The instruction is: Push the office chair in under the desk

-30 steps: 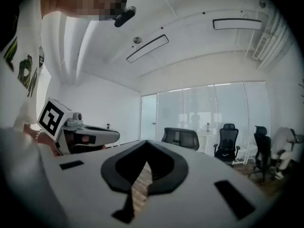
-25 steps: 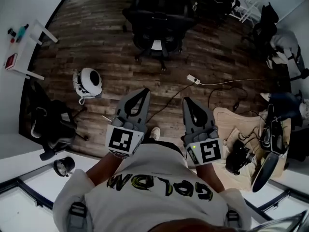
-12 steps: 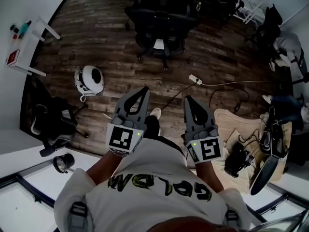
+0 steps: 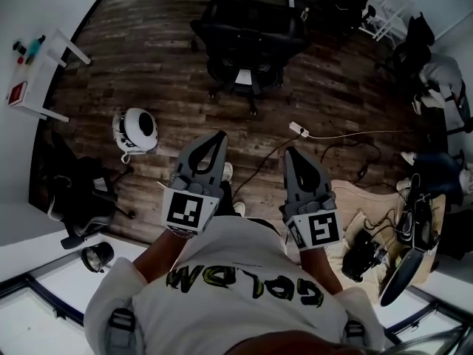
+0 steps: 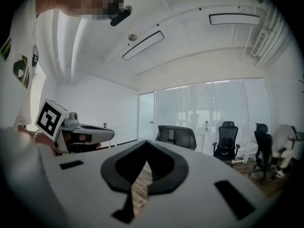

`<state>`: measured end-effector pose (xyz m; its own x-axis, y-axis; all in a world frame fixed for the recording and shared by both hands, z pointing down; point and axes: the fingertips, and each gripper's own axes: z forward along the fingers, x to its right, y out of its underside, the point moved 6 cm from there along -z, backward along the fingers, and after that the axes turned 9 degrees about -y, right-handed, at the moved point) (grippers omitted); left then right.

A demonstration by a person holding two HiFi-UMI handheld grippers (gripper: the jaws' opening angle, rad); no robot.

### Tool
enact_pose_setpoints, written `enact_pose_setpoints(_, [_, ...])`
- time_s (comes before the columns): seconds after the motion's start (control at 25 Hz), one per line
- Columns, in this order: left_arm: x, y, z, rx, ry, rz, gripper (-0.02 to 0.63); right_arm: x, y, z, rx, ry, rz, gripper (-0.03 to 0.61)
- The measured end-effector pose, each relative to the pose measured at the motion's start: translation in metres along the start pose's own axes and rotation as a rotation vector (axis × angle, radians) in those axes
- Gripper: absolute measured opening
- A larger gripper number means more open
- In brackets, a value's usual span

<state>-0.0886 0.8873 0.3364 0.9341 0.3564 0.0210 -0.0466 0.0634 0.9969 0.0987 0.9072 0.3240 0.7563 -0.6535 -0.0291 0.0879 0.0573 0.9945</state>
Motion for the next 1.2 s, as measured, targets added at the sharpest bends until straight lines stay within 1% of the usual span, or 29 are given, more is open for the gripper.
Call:
enact_pose_setpoints(0.16, [-0.026, -0.001, 0.035, -0.006, 0.009, -0.004, 0.012, 0.018, -0.003, 0.042, -0.003, 0.002, -0.006, 0.011])
enact_pose_setpoints(0.48, [-0.083, -0.007, 0.106, 0.010, 0.037, 0.008, 0.014, 0.049, -0.014, 0.121, -0.014, 0.024, -0.019, 0.011])
enact_pose_setpoints(0.68, [-0.114, -0.007, 0.139, 0.014, 0.054, 0.017, 0.014, 0.064, -0.019, 0.158, -0.011, 0.052, -0.029, 0.012])
enact_pose_setpoints(0.76, [-0.123, -0.005, 0.149, 0.001, 0.064, 0.025, 0.015, 0.069, -0.019, 0.168, -0.014, 0.063, -0.034, 0.012])
enact_pose_setpoints(0.8, [-0.127, -0.004, 0.155, -0.008, 0.069, 0.033, 0.021, 0.072, -0.019, 0.172, -0.017, 0.067, -0.037, 0.012])
enact_pose_setpoints(0.88, [-0.134, -0.002, 0.166, -0.019, 0.078, 0.055, 0.055, 0.080, -0.019, 0.180, -0.021, 0.075, -0.048, 0.015])
enact_pose_setpoints(1.0, [-0.146, 0.001, 0.181, -0.025, 0.078, 0.098, 0.069, 0.097, -0.016, 0.186, -0.040, 0.093, -0.075, 0.032])
enact_pose_setpoints(1.2, [-0.171, 0.015, 0.207, -0.055, 0.065, 0.202, 0.098, 0.134, -0.003, 0.193, -0.093, 0.134, -0.150, 0.067])
